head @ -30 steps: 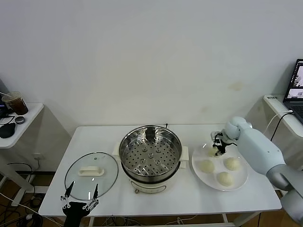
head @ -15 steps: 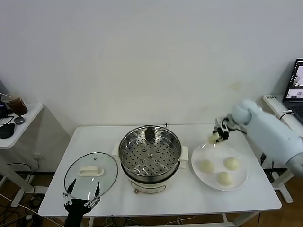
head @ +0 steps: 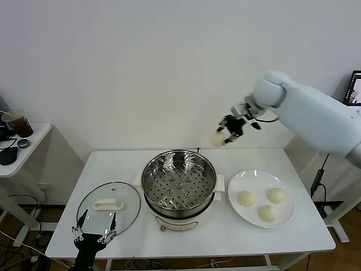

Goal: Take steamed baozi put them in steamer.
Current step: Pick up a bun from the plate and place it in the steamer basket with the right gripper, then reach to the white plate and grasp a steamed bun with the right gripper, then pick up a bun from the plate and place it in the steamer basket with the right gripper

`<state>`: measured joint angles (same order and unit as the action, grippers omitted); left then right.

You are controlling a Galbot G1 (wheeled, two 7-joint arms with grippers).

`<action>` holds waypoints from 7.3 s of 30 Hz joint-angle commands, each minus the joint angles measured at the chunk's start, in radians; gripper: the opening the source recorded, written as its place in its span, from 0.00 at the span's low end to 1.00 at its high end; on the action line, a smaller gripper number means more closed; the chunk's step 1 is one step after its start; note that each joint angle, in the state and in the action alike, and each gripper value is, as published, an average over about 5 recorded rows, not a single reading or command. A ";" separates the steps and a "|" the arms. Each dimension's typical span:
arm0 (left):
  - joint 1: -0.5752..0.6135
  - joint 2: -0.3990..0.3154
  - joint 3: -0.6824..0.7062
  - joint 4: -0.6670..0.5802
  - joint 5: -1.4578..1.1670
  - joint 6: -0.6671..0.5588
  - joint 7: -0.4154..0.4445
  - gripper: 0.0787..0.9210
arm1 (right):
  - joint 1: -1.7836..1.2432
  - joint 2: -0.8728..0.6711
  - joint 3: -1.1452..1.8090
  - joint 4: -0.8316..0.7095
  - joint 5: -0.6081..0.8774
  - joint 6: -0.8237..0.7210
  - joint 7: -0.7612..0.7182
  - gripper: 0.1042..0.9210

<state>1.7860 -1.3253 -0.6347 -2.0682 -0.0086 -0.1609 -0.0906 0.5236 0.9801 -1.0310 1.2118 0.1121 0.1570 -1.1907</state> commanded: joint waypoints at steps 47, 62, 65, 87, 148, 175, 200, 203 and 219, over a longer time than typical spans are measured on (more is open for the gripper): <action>-0.016 -0.018 -0.023 0.013 0.001 -0.007 0.001 0.88 | -0.123 0.350 -0.092 -0.220 -0.403 0.548 0.253 0.82; -0.053 0.007 -0.017 0.028 -0.021 0.092 -0.041 0.88 | 0.191 -0.108 -0.219 0.355 0.221 -0.473 0.122 0.88; -0.060 0.018 -0.015 0.029 -0.027 0.113 -0.042 0.88 | 0.203 -0.201 -0.232 0.415 0.213 -0.535 0.082 0.88; -0.072 0.031 -0.022 0.040 -0.028 0.114 -0.023 0.88 | -0.356 -0.417 0.097 0.162 -0.212 -0.415 -0.023 0.88; -0.059 0.030 -0.038 0.038 -0.021 0.108 -0.021 0.88 | -0.404 -0.283 0.196 0.066 -0.205 -0.412 0.046 0.42; -0.088 0.067 -0.026 0.041 -0.038 0.111 -0.009 0.88 | 0.130 0.166 -0.255 0.323 0.518 -0.880 0.299 0.44; -0.088 0.048 -0.053 0.056 -0.035 0.098 -0.015 0.88 | -0.129 0.449 -0.210 -0.059 0.370 -0.885 0.371 0.45; -0.089 0.048 -0.053 0.057 -0.035 0.096 -0.015 0.88 | -0.140 0.456 -0.201 -0.083 0.356 -0.884 0.373 0.45; -0.091 0.051 -0.052 0.062 -0.032 0.090 -0.016 0.88 | -0.008 0.297 -0.165 0.073 0.392 -0.877 0.242 0.85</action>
<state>1.6953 -1.2754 -0.6873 -2.0062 -0.0411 -0.0701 -0.1061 0.4206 1.3791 -1.2045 1.1856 0.4974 -0.7216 -0.8439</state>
